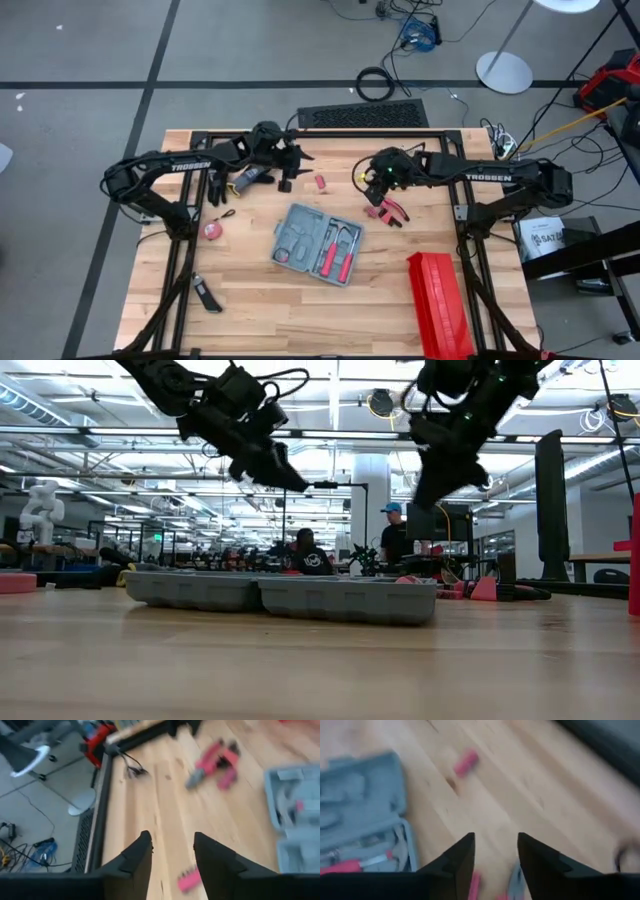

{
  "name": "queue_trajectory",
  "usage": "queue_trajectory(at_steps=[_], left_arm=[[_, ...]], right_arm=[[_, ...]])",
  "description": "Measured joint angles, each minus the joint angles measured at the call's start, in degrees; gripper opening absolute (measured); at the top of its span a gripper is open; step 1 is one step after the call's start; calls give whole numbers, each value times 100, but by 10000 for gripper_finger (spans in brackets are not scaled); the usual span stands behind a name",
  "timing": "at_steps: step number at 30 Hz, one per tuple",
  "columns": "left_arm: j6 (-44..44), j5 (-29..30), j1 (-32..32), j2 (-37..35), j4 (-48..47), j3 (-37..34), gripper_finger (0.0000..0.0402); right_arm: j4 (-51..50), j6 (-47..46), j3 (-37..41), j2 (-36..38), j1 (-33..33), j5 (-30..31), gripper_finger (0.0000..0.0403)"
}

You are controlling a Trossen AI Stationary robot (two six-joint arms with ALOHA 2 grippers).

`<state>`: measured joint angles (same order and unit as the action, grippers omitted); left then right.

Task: Prefit tool cases
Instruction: Put the red pliers into the gray prefit tools case

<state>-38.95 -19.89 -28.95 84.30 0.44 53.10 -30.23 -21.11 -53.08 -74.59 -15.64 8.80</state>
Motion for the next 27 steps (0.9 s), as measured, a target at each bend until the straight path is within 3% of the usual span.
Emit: queue_trajectory(at_steps=[4, 7, 20, 27], left_arm=[[-767, 109, -14, 4, -540, 0, 157], [-805, 83, -17, 4, -404, 0, 157], [-521, -102, -21, 239, -138, 0, 157], [-331, -111, -21, 682, -136, 0, 157]], right_arm=[[-1134, -895, 1, -55, -1, 6, 163], [-1668, -1294, 2, -93, 42, 11, 164], [-2528, -901, 2, -1100, 72, -125, 160], [-2200, -568, 2, -1506, 68, -101, 160]])
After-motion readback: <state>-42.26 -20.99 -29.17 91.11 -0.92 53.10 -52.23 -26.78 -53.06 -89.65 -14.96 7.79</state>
